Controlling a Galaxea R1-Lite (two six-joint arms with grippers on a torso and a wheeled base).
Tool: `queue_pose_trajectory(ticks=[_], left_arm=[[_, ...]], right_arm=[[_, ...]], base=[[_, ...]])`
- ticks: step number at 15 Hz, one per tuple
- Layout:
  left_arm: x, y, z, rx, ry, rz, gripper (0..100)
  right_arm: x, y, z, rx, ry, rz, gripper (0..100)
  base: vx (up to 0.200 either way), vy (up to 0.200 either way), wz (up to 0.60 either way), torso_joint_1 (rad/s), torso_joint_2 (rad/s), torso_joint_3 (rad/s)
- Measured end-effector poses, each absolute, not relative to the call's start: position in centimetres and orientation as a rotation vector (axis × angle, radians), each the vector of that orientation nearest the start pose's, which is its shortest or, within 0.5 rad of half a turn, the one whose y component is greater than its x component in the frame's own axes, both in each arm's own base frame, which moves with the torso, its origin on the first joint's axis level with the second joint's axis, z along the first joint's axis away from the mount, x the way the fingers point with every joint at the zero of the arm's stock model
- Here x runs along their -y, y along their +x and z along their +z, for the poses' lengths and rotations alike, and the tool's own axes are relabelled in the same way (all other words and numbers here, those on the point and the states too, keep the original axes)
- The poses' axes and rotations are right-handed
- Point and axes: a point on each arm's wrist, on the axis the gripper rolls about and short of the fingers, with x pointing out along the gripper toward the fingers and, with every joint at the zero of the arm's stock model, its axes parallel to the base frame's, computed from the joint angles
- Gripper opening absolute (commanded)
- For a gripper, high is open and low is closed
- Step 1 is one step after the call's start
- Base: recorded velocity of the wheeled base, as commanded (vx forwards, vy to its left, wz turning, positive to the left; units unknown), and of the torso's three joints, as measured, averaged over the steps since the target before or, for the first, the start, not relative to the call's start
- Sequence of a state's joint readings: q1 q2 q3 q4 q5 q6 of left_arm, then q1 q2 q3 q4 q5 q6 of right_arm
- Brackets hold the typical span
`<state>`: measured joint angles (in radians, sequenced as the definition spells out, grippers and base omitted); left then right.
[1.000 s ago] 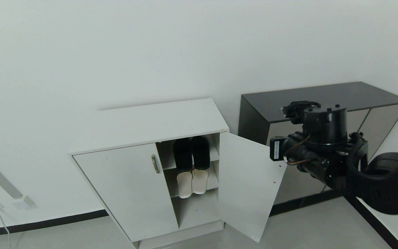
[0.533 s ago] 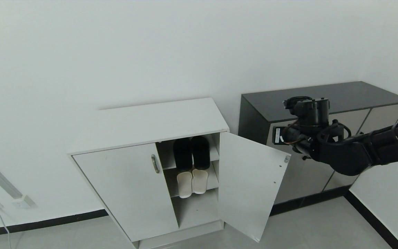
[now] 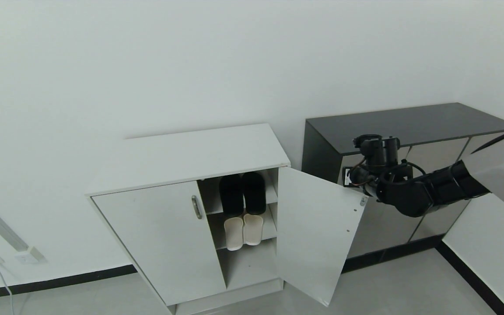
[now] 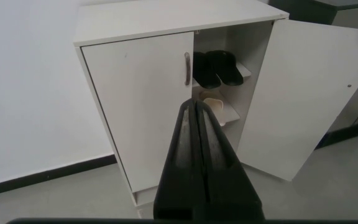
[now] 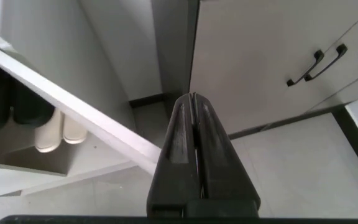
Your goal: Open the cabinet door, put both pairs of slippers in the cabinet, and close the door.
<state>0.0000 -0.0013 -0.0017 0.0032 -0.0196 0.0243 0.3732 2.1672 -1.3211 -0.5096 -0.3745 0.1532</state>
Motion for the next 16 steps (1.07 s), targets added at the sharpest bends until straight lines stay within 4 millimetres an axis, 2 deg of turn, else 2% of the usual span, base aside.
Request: queue_pose_trajectory(ticks=[6,16], left_arm=[[0.0,-2.3,7.6,0.0,0.024,-0.02,0],[0.0,-2.3,7.6,0.0,0.024,-0.02,0]], right_arm=[[-15.1,41.7,11.8,-0.344,0.019,-0.03,0],[-15.3,41.7,10.8,-0.371,0.009,-0.029,0]], base=[[0.0,0.0,0.0,0.0,0.0,0.0],[0.0,0.0,0.0,0.0,0.0,0.0]])
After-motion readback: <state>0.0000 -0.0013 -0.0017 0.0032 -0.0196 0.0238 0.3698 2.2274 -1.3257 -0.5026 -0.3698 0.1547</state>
